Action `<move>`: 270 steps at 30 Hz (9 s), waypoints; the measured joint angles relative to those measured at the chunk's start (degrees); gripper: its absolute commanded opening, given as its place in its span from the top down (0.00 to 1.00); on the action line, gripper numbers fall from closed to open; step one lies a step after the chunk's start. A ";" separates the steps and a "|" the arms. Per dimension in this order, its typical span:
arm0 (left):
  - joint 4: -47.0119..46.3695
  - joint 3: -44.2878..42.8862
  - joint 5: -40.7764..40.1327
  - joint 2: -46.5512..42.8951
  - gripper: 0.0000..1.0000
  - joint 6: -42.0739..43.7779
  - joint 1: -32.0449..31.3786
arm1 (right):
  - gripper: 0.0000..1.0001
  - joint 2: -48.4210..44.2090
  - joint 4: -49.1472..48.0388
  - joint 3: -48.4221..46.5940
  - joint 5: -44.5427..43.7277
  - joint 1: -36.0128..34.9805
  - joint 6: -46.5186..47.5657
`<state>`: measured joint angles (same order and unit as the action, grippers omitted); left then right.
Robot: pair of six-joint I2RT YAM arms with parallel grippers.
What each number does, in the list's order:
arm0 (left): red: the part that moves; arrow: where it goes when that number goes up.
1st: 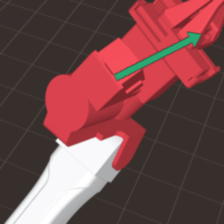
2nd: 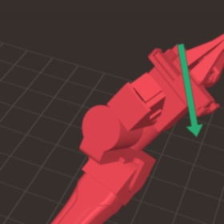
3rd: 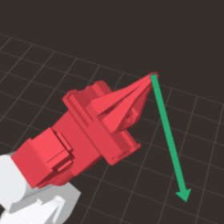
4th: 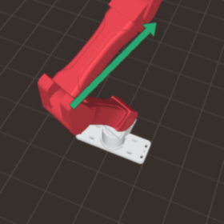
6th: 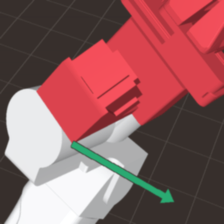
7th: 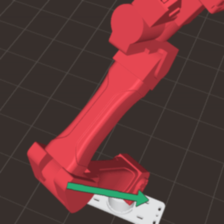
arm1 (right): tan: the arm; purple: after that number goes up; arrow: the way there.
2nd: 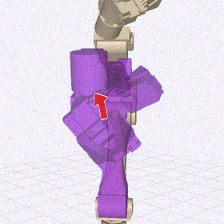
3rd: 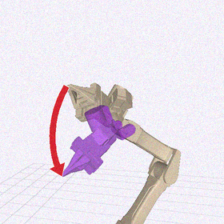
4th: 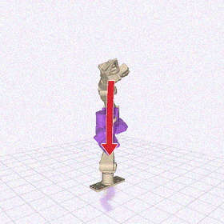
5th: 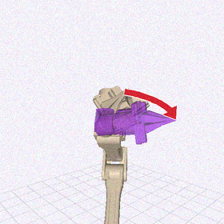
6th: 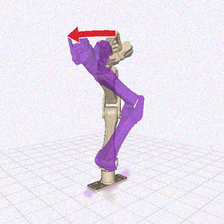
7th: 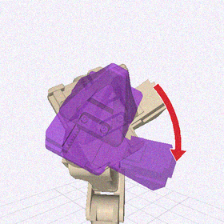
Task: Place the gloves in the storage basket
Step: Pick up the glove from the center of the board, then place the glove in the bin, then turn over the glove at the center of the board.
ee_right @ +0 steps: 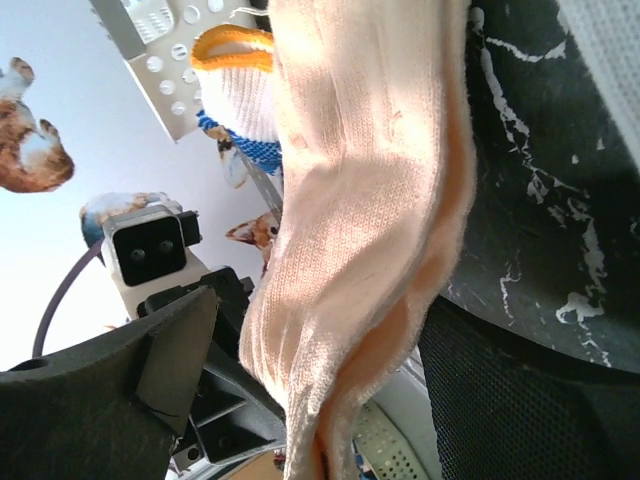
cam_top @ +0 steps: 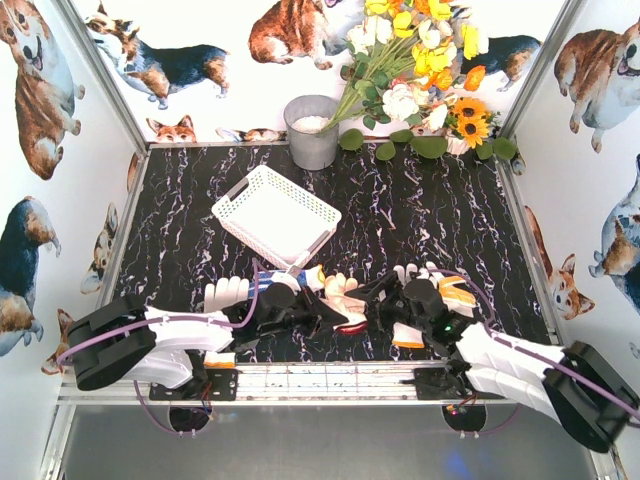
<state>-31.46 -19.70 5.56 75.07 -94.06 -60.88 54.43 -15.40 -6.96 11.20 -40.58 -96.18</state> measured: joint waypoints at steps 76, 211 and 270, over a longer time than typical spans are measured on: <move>4.04 -4.02 2.05 -7.91 0.41 4.76 0.74 | 1.00 -12.17 8.55 -1.53 -10.64 -1.31 -7.21; 36.59 -40.46 -5.01 20.76 0.57 54.12 39.91 | 1.00 84.28 30.27 -103.34 -0.17 4.26 67.98; 78.25 -15.74 -18.29 -16.31 0.40 44.78 22.03 | 0.32 -6.05 47.15 -40.06 -10.14 7.76 63.25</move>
<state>46.78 -35.44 -12.73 58.76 -49.28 -38.85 48.38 31.75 -47.03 1.06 -32.82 -32.93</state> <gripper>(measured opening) 0.632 0.688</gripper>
